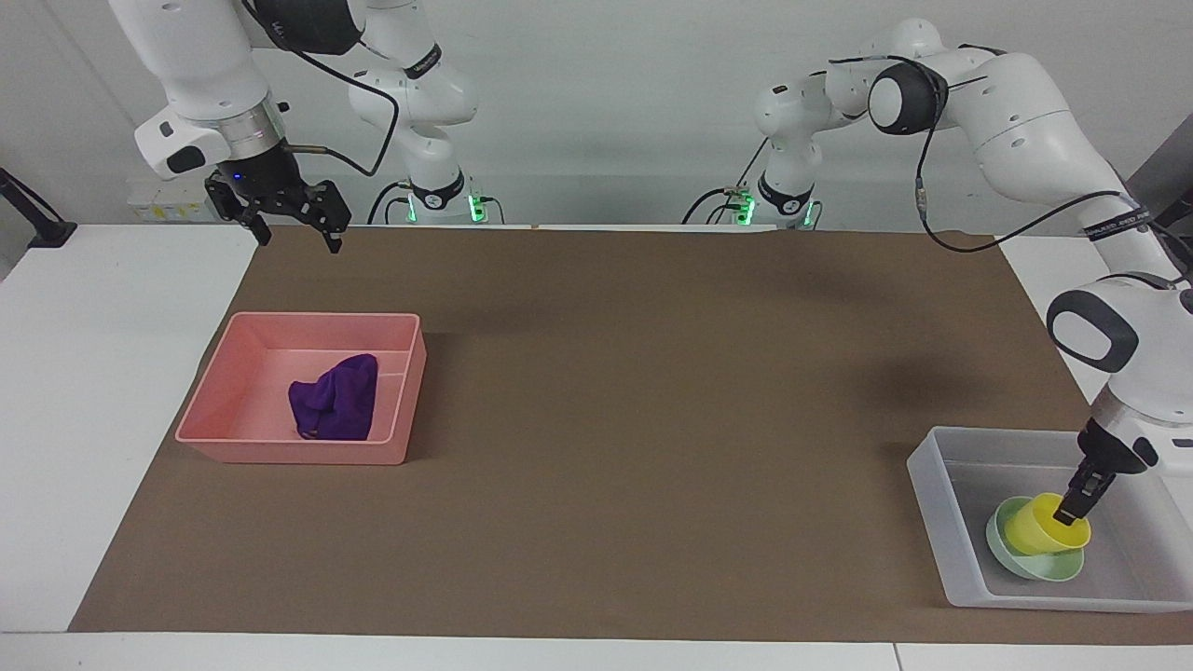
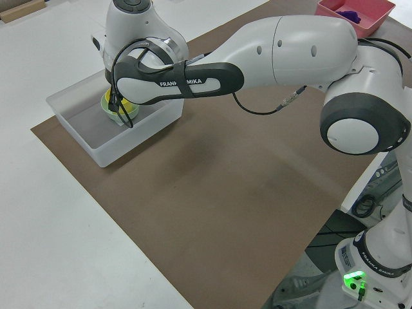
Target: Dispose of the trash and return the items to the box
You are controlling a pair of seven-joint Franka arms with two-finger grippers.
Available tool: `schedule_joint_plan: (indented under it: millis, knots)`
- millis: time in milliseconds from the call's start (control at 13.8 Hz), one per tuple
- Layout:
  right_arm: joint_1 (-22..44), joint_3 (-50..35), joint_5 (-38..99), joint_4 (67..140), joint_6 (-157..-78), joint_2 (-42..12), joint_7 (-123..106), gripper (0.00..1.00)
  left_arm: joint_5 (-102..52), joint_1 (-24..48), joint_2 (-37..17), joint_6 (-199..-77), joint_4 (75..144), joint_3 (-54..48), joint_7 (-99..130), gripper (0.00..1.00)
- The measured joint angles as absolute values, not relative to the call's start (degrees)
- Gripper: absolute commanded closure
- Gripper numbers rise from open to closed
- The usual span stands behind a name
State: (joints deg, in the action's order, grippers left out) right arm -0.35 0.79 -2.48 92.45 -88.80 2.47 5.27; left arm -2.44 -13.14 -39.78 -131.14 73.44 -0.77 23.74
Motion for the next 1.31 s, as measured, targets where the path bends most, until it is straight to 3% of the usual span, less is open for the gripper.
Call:
schedule_joint_plan:
  millis: [435,943,1305]
  knots:
    - [-0.35,0.79,-2.48,92.45,-88.8,2.48,5.27,0.0,-2.34,-12.6,-35.48,-131.27,75.19,-1.57,13.75,0.0]
    - [-0.35,0.79,-2.48,92.45,-88.8,2.48,5.27,0.0,-2.34,-8.37,-16.89,-130.49,94.68,-2.1,-3.9,0.0]
    - [-0.35,0.79,-2.48,92.45,-88.8,2.48,5.27,0.0,-2.34,-3.11,-8.24,-122.17,99.68,-2.22,-6.32,0.0]
